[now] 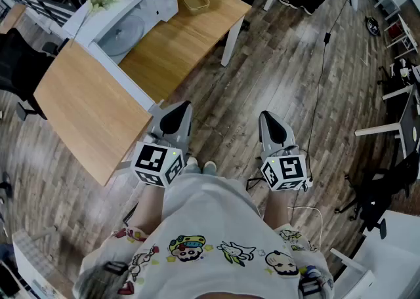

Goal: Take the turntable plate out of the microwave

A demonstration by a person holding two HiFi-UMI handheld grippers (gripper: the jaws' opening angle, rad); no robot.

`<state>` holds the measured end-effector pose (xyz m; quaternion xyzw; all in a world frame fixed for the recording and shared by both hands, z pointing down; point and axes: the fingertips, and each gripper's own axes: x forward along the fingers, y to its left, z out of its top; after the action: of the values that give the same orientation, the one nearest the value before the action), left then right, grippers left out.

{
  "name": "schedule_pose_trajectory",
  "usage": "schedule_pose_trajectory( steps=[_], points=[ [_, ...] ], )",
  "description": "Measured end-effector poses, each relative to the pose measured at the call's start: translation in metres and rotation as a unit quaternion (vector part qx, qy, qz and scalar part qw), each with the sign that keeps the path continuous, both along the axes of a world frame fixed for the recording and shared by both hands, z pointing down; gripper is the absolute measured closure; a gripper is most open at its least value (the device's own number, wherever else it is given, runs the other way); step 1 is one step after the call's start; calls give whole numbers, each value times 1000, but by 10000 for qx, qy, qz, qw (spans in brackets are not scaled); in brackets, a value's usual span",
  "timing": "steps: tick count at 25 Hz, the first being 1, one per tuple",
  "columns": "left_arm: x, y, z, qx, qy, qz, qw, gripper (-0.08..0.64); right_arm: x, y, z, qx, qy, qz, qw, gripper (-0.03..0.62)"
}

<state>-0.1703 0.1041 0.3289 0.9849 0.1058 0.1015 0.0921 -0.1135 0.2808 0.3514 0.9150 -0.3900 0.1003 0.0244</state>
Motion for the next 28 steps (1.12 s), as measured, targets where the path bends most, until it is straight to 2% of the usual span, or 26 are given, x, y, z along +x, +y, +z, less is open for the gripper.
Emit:
schedule_pose_trajectory(
  steps=[6, 10, 13, 19, 24, 28],
  points=[
    [0, 13, 1, 5, 17, -96, 10000, 560, 2, 18, -5, 141, 40, 110, 9998, 586],
    [-6, 20, 1, -46, 84, -203, 9997, 558, -7, 23, -2, 274, -9, -47, 9996, 581],
    [-12, 25, 3, -56, 126, -258, 9996, 527, -16, 26, 2, 376, -74, -201, 9991, 564],
    [-12, 29, 11, -63, 13, -338, 9994, 481, -22, 38, 16, 522, -316, -176, 9980, 525],
    [1, 28, 19, -131, -54, -371, 9992, 465, -9, 42, 28, 567, -487, -120, 9971, 505],
    [29, 20, 25, -174, -80, -381, 9991, 454, 16, 33, 32, 539, -570, -126, 9968, 498]
  ],
)
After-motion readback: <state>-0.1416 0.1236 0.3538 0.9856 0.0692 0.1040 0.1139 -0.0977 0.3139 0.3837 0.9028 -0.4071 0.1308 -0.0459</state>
